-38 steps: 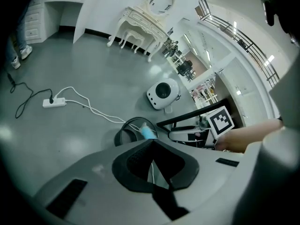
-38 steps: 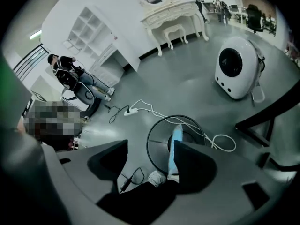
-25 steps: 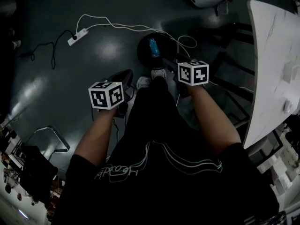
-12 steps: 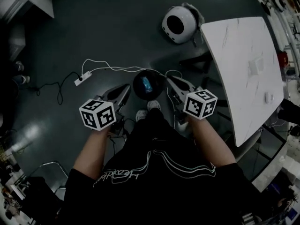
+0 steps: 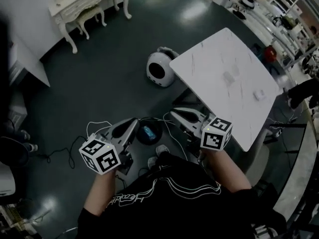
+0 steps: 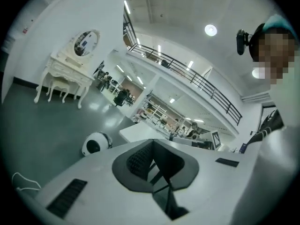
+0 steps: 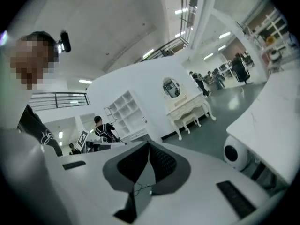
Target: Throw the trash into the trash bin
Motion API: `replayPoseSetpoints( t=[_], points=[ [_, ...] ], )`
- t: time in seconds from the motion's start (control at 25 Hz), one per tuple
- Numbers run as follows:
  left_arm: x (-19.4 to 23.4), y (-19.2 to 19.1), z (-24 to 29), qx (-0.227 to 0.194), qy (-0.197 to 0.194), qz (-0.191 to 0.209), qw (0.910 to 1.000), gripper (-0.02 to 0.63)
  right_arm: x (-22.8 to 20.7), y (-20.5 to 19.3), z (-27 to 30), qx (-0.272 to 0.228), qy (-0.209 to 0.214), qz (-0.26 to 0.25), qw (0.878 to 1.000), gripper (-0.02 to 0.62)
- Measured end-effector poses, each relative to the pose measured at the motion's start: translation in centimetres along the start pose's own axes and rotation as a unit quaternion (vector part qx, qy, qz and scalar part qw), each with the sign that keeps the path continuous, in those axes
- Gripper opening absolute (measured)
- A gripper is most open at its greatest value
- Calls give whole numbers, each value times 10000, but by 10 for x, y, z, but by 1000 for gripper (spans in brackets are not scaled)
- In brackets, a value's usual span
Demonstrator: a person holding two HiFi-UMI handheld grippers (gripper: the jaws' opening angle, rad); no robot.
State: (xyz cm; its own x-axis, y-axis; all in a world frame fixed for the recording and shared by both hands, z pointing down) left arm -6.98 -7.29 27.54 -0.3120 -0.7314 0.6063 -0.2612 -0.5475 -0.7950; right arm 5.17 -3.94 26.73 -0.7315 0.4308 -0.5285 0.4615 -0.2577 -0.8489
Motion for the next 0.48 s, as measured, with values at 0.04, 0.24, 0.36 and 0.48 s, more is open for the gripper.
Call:
replayPoseSetpoints(
  t=[0.04, 0.24, 0.36, 0.48],
  points=[
    [-14, 5, 2, -20, -137, 31, 9999, 5, 7, 9, -10, -47, -33, -215, 9998, 37],
    [-74, 14, 29, 108, -978, 282, 9947, 5, 21, 50, -63, -366, -282, -870, 9951, 37],
    [-95, 12, 47, 240, -1311, 478, 9899, 5, 12, 62, -92, -457, -699, -1126, 9901, 37],
    [-107, 5, 68, 407, -1489, 688, 9856, 5, -3, 73, -120, -526, -1072, -1277, 9846, 37]
  ],
)
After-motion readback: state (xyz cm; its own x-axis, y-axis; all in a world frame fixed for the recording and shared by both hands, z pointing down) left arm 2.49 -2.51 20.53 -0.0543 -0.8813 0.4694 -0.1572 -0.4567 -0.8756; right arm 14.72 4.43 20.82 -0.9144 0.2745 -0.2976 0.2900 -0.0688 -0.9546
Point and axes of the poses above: the fingertips, and each gripper's own axes: z forward along the fingers, x to its left, y out of its top, the point moved 1 cm from there along -z, backward along the fingers, and after that the axes turned 14 degrees about -x, right-handed, at the moved point
